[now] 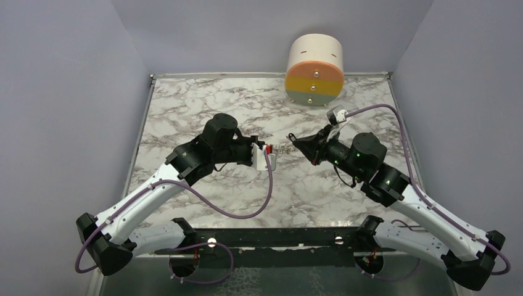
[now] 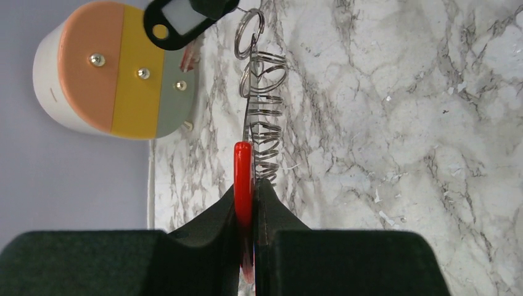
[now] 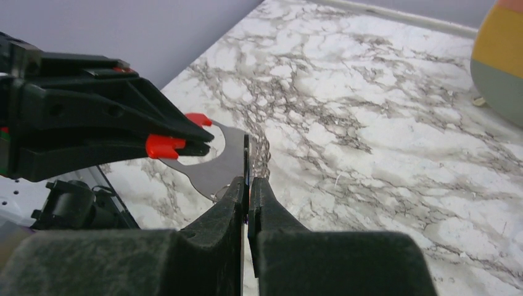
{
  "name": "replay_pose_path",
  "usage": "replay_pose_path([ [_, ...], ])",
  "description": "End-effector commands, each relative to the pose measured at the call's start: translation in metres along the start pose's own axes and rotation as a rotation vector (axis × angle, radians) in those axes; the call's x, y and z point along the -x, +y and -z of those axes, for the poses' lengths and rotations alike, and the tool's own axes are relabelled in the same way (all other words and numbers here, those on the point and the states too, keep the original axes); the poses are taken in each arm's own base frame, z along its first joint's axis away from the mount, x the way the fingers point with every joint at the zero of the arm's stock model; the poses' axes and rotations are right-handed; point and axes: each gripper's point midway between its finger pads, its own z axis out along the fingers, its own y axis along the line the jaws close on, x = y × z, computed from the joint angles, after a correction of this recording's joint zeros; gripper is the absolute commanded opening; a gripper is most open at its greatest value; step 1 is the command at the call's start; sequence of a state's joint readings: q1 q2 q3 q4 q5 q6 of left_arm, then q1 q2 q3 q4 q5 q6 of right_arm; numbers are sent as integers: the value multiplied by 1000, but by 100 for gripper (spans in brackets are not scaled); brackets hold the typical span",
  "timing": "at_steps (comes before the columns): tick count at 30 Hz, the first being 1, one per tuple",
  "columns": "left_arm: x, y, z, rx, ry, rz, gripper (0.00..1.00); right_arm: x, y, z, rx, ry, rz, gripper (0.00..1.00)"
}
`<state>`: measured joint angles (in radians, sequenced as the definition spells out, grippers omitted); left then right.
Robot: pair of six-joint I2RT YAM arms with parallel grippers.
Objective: Remove the keys from the keyring
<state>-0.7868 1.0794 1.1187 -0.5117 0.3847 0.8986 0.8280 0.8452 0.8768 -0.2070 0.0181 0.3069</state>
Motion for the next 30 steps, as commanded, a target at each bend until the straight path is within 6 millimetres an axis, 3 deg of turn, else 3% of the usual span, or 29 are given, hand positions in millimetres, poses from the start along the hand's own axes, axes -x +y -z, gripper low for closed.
replay_pose_path([
  [1,16,1,-4,5,-87,59,3,48,9,8,37,-204,27,1],
  [6,11,-7,-14,-21,-85,130,5,70,9,17,31,-291,63,1],
  [14,12,-6,-26,4,-132,212,7,79,19,15,77,-309,89,1],
  [17,13,-1,-28,33,-139,240,20,86,20,21,80,-332,102,1],
  [19,14,1,-28,48,-149,255,39,91,21,26,82,-351,113,1],
  [20,15,2,-29,56,-157,262,43,93,21,28,83,-359,115,1],
  [27,44,24,-19,170,-323,281,46,96,23,31,93,-374,119,1],
  [30,62,34,-9,223,-427,286,42,94,23,31,95,-371,119,1],
])
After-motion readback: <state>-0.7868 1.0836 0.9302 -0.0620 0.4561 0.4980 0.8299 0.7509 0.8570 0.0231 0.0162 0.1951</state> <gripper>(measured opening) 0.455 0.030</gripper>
